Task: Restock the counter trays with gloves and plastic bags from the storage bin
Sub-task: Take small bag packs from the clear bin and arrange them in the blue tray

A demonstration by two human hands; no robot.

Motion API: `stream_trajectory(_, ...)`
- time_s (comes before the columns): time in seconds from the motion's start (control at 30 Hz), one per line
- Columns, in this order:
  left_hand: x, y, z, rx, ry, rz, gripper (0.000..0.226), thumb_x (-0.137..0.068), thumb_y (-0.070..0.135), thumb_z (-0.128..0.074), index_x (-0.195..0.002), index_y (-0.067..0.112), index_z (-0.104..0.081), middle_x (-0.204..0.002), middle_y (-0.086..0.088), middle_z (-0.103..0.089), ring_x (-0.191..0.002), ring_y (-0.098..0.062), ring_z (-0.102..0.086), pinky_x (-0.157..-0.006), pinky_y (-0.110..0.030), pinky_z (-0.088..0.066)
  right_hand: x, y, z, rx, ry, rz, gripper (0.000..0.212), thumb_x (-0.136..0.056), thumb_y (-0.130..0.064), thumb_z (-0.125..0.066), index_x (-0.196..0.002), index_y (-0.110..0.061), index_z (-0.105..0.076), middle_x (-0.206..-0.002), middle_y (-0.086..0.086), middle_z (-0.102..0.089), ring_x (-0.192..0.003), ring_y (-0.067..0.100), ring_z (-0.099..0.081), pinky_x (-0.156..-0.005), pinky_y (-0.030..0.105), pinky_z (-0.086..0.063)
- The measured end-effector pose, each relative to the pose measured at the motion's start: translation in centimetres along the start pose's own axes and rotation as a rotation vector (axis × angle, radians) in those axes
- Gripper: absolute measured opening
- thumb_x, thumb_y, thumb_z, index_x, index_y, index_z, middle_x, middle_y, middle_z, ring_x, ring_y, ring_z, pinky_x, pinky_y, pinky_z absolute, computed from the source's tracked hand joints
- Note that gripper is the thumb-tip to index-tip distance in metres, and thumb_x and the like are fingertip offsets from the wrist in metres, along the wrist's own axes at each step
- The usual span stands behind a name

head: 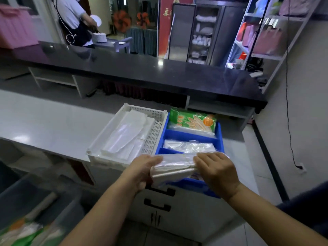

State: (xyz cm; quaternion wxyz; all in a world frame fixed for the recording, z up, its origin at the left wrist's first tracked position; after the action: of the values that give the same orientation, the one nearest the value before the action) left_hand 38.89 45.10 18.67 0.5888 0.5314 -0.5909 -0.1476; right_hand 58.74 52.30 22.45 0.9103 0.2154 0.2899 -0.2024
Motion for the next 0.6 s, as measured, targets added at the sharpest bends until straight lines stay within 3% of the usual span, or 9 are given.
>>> stream_trajectory(0.13,-1.2,-0.1,-3.5,-0.073,0.029,-0.152,0.02,-0.075,-0.001,-0.067,-0.093,0.005,-0.06,-0.086,-0.018,-0.07,-0.064,-0.024,-0.071,-0.051,-0.034,-0.055,2.6,2.4,-0.3,-0.017,-0.041,-0.111,0.04,-0.077,-0.048,-0.072,-0.087,-0.009,-0.071,-0.088,0.008,-0.074,-0.078,0.025,-0.071,-0.065,0.034,-0.057)
stream_trajectory(0.23,-1.5,0.6,-6.0,-0.143,0.003,-0.289,0.035,-0.068,-0.008,-0.067,-0.095,0.014,-0.06,-0.093,-0.015,-0.069,-0.07,-0.023,-0.071,-0.052,-0.03,-0.055,3.7,3.9,-0.7,-0.077,-0.126,-0.171,0.041,-0.072,-0.04,-0.079,-0.096,-0.008,-0.068,-0.095,0.01,-0.072,-0.083,0.027,-0.07,-0.068,0.038,-0.058)
stream_trajectory(0.3,-1.5,1.5,-7.3,-0.22,-0.042,-0.364,0.045,-0.066,-0.009,-0.066,-0.098,0.022,-0.06,-0.099,-0.013,-0.066,-0.078,-0.027,-0.07,-0.055,-0.035,-0.057,4.3,5.2,-0.9,-0.174,-0.245,-0.232,0.057,-0.067,-0.045,-0.08,-0.11,-0.011,-0.062,-0.111,0.009,-0.067,-0.098,0.024,-0.065,-0.082,0.038,-0.056)
stream_trajectory(0.4,-1.9,3.0,-8.5,-0.358,-0.121,-0.489,0.048,-0.066,-0.007,-0.066,-0.097,0.028,-0.061,-0.098,-0.014,-0.066,-0.078,-0.03,-0.068,-0.065,-0.047,-0.059,4.6,7.5,-1.4,-0.34,-0.417,-0.393,0.077,-0.067,-0.06,-0.069,-0.13,-0.025,-0.042,-0.134,-0.001,-0.05,-0.12,0.015,-0.047,-0.1,0.027,-0.035)
stream_trajectory(0.5,-3.0,4.0,-9.6,-0.485,-0.268,-0.559,0.048,-0.066,-0.003,-0.066,-0.095,0.035,-0.062,-0.095,-0.006,-0.068,-0.08,-0.025,-0.069,-0.066,-0.041,-0.06,3.5,9.9,-2.2,-0.563,-0.526,-0.615,0.071,-0.069,-0.06,-0.068,-0.13,-0.04,-0.035,-0.137,-0.009,-0.045,-0.117,0.005,-0.041,-0.096,0.024,-0.035)
stream_trajectory(0.6,-4.5,4.8,-10.5,-0.555,-0.398,-0.583,0.052,-0.068,-0.006,-0.066,-0.095,0.038,-0.062,-0.097,-0.004,-0.066,-0.078,-0.013,-0.069,-0.063,-0.025,-0.056,1.9,11.1,-3.6,-0.9,-0.84,-0.685,0.054,-0.074,-0.052,-0.07,-0.121,-0.045,-0.045,-0.129,-0.014,-0.05,-0.113,0.008,-0.05,-0.09,0.028,-0.046)
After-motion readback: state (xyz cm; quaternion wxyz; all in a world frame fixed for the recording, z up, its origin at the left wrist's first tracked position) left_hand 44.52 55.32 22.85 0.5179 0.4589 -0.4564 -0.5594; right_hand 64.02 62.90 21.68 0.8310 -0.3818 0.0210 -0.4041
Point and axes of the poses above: each hand's wrist, its own x-axis away from the middle knuckle, its own z-axis out of the back of the hand, y = z × x, the point moved 4 cm from there along -x, towards the middle knuckle
